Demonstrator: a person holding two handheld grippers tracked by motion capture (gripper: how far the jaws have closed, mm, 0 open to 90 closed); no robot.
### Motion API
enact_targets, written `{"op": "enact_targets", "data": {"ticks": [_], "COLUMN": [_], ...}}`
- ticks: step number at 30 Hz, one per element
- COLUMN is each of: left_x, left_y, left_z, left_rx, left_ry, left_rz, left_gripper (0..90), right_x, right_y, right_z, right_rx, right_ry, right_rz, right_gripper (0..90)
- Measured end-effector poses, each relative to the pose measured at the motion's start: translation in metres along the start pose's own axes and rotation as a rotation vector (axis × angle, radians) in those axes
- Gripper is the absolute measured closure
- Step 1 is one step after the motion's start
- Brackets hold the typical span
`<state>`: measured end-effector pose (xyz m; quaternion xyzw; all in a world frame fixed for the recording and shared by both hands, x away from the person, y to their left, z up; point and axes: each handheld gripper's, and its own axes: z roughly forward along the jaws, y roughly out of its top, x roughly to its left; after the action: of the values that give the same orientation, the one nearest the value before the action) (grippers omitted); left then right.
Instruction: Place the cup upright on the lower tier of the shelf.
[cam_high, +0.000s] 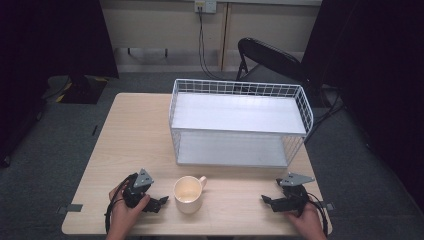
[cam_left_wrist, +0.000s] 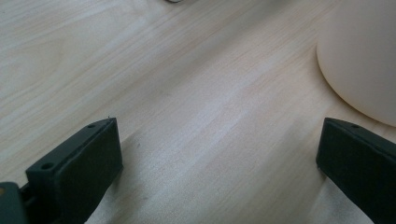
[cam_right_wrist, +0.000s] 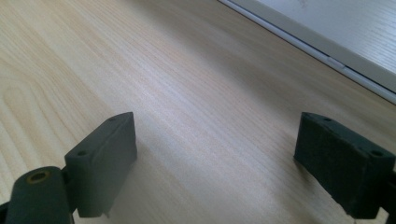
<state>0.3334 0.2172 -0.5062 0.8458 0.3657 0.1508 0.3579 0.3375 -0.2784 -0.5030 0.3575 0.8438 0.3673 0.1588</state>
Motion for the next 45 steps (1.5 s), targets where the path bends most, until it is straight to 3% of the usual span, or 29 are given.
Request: {"op": "enact_targets", "data": {"ticks": [14, 17, 18, 19, 20, 22, 23, 33, 45], "left_x": [-0.001, 0.001, 0.002, 0.002, 0.003, 0.003, 0.003, 0.000, -0.008], "left_y": [0.002, 0.003, 0.003, 0.006, 0.007, 0.009, 0.013, 0.027, 0.039], "left_z": [-0.001, -0.006, -0.008, -0.012, -0.015, -0.017, -0.021, -0.035, -0.041], "left_rx": [0.009, -0.027, -0.032, -0.048, -0.057, -0.068, -0.070, -0.121, -0.163], "left_ry": [0.002, -0.005, -0.004, -0.012, -0.014, -0.016, -0.038, -0.034, -0.066], "left_rz": [-0.006, -0.051, -0.066, -0.082, -0.085, -0.092, -0.116, -0.091, -0.080], "left_gripper": [0.9, 20.3, 20.3, 14.8, 19.5, 15.0, 16.1, 16.4, 16.1], "right_x": [0.000, 0.000, 0.000, 0.000, -0.001, -0.001, -0.001, -0.001, 0.000], "right_y": [0.000, 0.000, 0.000, 0.000, 0.000, 0.000, 0.000, 0.000, 0.000], "right_z": [0.000, 0.000, 0.000, 0.000, 0.000, 0.000, 0.000, 0.000, 0.000], "right_rx": [0.001, 0.001, 0.001, 0.002, 0.002, 0.003, 0.002, 0.002, 0.001], "right_ry": [0.001, 0.002, 0.002, 0.002, 0.003, 0.003, 0.003, 0.003, 0.003], "right_rz": [-0.001, -0.002, -0.002, -0.004, -0.004, -0.005, -0.004, -0.004, -0.003], "right_gripper": [12.2, 12.2, 12.2, 12.2, 12.2, 12.2, 12.2, 12.2, 12.2]}}
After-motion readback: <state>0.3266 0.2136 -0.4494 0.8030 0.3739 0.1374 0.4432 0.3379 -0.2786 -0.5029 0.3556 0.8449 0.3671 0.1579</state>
